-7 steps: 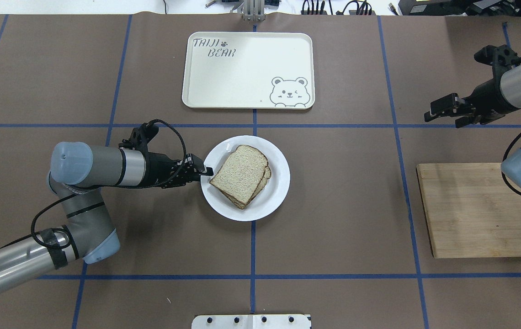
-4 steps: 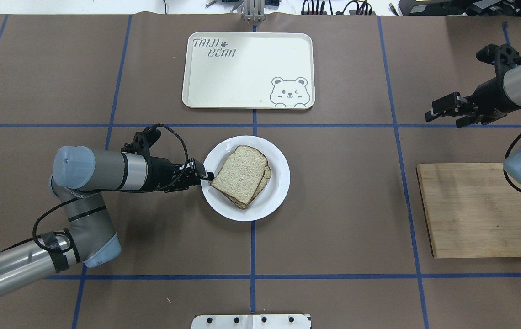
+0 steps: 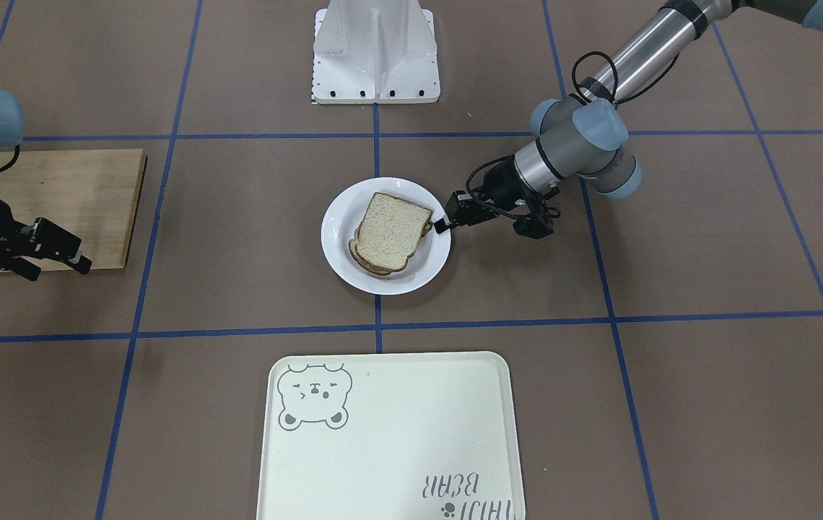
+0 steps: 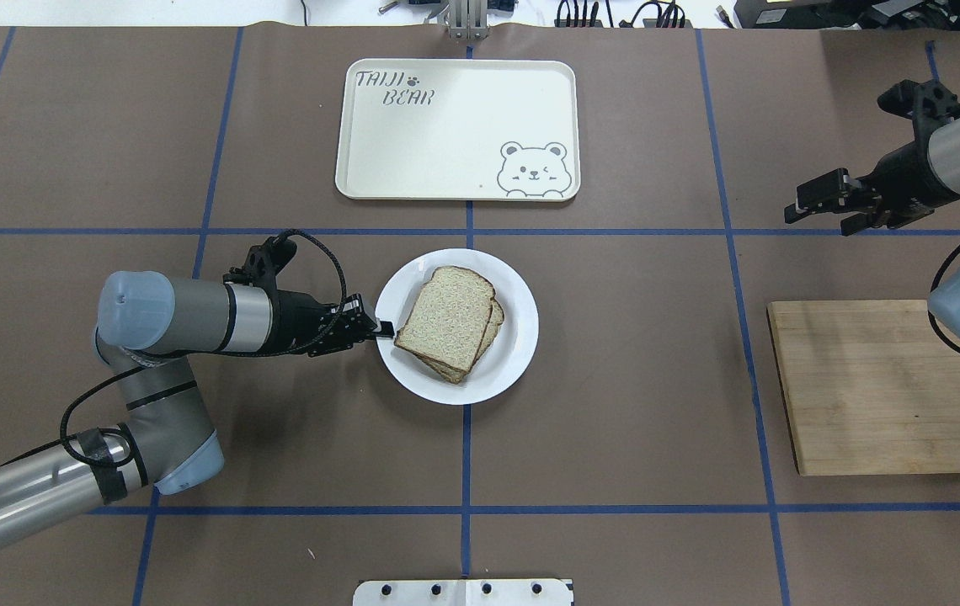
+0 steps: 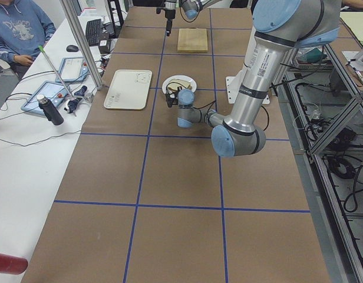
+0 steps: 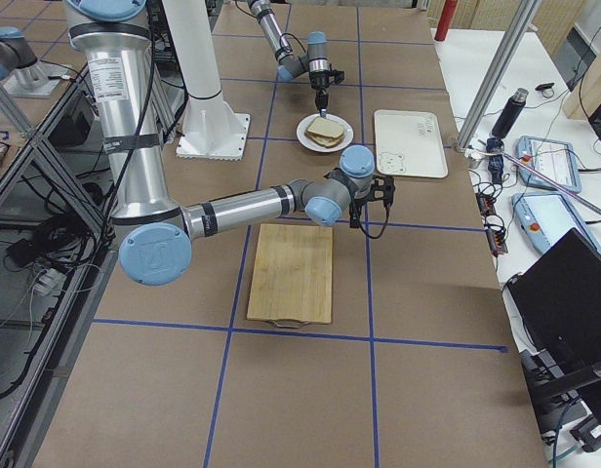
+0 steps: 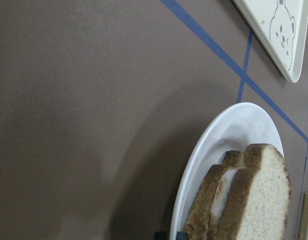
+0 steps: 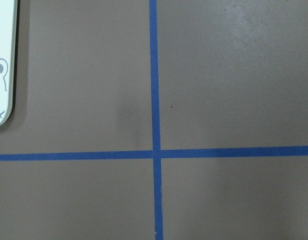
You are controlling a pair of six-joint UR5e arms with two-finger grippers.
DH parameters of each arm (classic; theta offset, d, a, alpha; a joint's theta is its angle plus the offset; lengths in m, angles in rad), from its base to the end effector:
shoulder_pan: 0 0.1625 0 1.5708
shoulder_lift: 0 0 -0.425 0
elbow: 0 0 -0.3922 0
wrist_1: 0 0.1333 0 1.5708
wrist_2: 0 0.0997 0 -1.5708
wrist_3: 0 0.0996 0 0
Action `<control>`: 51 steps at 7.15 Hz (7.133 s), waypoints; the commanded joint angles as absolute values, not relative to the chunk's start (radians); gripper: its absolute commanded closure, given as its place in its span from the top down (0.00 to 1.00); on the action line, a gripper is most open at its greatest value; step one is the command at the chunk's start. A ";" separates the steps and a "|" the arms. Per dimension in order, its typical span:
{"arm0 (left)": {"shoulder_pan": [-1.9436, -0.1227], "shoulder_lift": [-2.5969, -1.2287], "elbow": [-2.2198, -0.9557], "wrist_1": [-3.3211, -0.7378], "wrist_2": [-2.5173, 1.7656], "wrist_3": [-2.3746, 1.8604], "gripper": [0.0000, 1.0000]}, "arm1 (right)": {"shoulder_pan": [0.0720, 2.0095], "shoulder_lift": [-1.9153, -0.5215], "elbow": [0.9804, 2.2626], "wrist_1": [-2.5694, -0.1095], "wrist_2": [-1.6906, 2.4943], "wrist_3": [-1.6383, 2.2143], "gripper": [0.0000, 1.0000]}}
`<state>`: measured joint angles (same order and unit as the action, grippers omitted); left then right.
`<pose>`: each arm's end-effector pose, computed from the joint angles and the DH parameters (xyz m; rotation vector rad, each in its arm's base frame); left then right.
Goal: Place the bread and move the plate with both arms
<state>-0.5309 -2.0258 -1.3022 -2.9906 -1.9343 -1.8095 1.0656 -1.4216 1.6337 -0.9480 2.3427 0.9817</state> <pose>0.5210 -0.4194 0.3686 -0.0475 1.6116 -0.3048 -0.2183 -0.5265 0.4742 0.0915 -1.0656 0.1083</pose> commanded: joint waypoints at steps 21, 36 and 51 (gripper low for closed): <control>-0.597 -2.418 -0.980 -2.731 -1.325 -2.241 0.61 | 1.200 -1.463 1.631 -0.953 2.372 0.982 1.00; -1.132 -1.620 -1.703 -2.198 -1.985 -0.470 0.97 | 1.311 -1.462 1.631 -1.166 2.301 0.499 1.00; -1.390 -1.554 -1.758 -1.697 -2.364 -0.106 0.98 | 1.407 -1.474 1.694 -1.526 2.276 0.124 1.00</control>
